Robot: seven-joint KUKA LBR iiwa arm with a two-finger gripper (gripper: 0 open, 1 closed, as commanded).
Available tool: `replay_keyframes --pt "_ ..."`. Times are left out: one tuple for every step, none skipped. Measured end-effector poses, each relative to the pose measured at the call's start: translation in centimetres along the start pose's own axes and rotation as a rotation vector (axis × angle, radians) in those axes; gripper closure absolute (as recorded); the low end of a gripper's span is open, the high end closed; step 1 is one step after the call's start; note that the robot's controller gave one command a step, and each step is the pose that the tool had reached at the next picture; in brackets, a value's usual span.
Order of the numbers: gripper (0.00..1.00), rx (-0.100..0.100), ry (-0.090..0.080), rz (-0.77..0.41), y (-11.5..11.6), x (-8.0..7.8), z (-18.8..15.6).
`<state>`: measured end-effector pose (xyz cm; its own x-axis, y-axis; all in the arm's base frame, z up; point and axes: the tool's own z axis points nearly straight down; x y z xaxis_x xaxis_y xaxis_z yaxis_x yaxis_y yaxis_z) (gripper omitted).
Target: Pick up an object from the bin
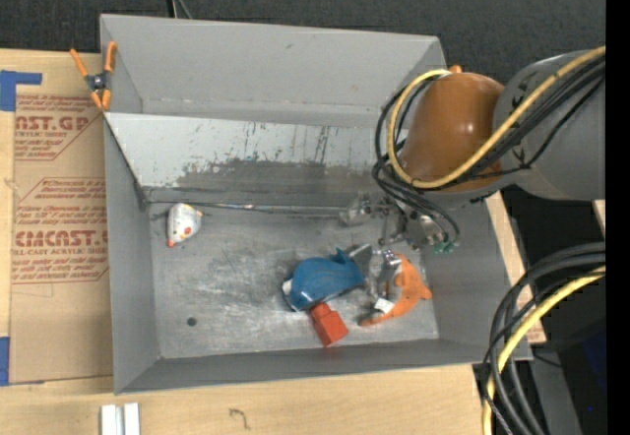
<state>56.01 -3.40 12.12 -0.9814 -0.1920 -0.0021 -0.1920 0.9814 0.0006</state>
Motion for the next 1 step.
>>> replay_keyframes --pt "1.00 0.001 -0.001 0.176 -0.45 0.07 4.68"
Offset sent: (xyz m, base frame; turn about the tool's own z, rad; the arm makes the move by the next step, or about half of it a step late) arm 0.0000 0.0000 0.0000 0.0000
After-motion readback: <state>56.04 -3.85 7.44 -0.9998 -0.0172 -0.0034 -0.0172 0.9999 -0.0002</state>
